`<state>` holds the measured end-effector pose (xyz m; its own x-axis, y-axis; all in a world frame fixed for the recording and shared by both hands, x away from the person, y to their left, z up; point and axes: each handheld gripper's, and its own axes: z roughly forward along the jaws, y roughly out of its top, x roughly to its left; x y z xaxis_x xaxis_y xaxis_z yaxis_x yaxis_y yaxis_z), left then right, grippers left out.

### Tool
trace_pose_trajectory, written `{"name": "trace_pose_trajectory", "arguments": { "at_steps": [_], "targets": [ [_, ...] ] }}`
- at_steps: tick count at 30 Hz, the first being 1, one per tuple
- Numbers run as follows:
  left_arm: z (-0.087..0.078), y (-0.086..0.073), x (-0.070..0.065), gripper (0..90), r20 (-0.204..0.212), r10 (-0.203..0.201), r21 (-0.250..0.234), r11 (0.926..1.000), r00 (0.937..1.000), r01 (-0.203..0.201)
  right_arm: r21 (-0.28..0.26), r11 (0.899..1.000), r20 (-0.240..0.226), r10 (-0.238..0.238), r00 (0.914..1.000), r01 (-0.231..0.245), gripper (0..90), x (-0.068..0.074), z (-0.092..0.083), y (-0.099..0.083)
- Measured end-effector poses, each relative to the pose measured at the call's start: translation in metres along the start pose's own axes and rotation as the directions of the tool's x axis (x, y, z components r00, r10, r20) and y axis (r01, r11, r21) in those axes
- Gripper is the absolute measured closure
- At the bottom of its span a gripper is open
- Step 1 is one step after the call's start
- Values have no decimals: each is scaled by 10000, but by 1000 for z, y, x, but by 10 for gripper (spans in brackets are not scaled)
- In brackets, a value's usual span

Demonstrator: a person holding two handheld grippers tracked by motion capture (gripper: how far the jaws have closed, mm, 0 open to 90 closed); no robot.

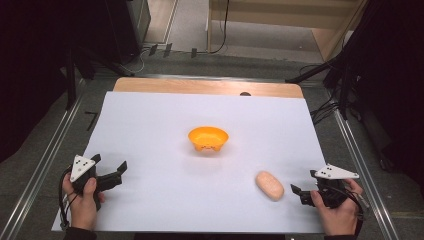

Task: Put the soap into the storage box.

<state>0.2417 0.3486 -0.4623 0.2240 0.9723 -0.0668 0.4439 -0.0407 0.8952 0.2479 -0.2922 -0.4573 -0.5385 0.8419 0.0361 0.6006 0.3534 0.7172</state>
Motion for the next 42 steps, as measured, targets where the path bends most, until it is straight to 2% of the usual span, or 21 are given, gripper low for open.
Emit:
{"name": "trace_pose_trajectory", "arguments": {
  "at_steps": [2,3,5,11,12,24,26,36,40,42],
  "targets": [
    [0,0,0,37,-8,13,20,10000,10000,-13,21,10000,-81,-75,9999,75,136,1,-1,1],
    [1,0,0,37,-1,50,57,10000,10000,-50,209,9996,-430,-171,9989,180,142,3,-2,4],
    [1,0,0,37,18,44,93,9999,10000,-44,386,9988,-367,-276,9989,290,142,5,0,7],
    [1,1,0,37,56,74,155,9999,10000,-75,802,9950,-629,-547,9965,597,134,10,7,13],
    [1,1,0,37,63,62,150,9999,10000,-63,1013,9920,-515,-698,9962,747,142,14,10,16],
    [2,1,-1,38,88,115,169,9998,9999,-116,1333,9866,-967,-811,9920,936,171,22,9,31],
    [2,1,-1,38,95,120,165,9998,9999,-122,1514,9846,-1029,-728,9920,879,176,27,11,34],
    [2,1,-1,38,112,152,179,9997,9998,-154,1881,9770,-977,-828,9918,1001,180,38,21,42],
    [2,1,-1,38,116,167,189,9997,9998,-170,2030,9753,-1013,-679,9925,875,182,42,26,44],
    [2,1,-2,38,102,209,173,9996,9997,-211,2075,9743,-835,-723,9939,883,183,47,30,46]
  ]
}}
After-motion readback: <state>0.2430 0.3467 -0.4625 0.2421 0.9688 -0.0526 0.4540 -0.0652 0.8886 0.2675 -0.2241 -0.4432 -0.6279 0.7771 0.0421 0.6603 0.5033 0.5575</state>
